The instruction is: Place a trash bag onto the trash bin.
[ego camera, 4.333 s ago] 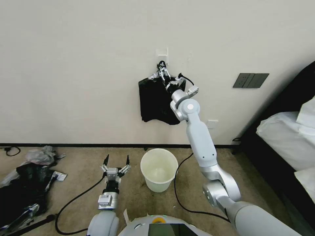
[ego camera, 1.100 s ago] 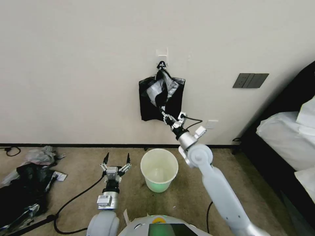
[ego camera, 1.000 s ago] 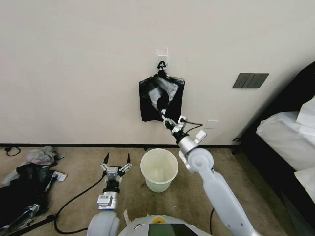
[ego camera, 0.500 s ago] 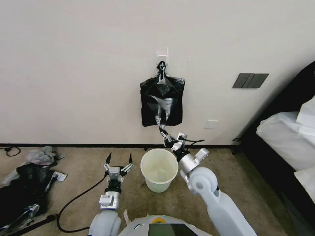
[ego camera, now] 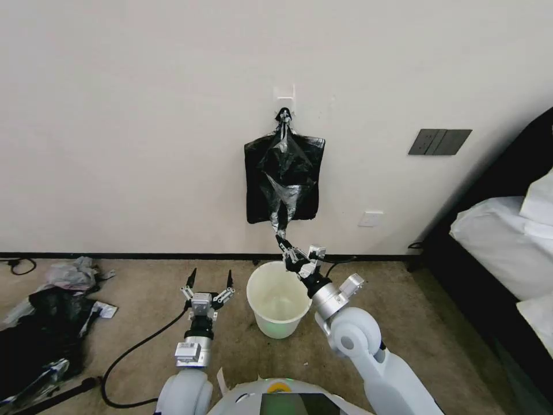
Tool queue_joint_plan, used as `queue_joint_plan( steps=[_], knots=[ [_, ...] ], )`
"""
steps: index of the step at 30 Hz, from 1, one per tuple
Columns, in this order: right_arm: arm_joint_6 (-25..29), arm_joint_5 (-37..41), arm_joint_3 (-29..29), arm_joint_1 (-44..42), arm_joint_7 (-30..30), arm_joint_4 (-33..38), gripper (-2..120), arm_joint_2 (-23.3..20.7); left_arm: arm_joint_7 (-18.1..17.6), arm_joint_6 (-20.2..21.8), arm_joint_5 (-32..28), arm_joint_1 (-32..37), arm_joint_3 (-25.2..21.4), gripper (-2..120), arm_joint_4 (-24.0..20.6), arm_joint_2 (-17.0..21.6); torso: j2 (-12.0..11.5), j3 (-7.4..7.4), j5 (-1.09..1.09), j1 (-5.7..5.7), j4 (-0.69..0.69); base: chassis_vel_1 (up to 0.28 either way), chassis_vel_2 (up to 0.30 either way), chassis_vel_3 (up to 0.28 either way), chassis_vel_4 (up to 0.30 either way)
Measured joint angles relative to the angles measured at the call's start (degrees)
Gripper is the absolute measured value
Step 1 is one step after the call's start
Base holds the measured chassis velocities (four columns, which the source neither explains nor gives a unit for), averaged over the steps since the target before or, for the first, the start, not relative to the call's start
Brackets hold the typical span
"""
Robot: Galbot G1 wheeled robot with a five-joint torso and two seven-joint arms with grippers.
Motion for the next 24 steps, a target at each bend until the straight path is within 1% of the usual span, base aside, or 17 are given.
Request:
queue_joint_plan(
  steps=[10, 24],
  knots=[
    [1.4, -1.6, -0.9, -1.9, -0.1, 0.1, 0, -0.5, 0.0, 0.0, 0.0, -0.5, 0.0, 100, 0.0, -0.1, 0.0, 0.0, 0.0, 0.0, 0.0, 0.0, 0.0, 0.0, 0.0],
    [2.0, -3.0, -2.2, -3.4, -0.1, 0.2, 0, -0.5, 0.1, 0.1, 0.1, -0.6, 0.2, 100, 0.2, -0.1, 0.0, 0.0, 0.0, 0.0, 0.0, 0.0, 0.0, 0.0, 0.0]
  ],
)
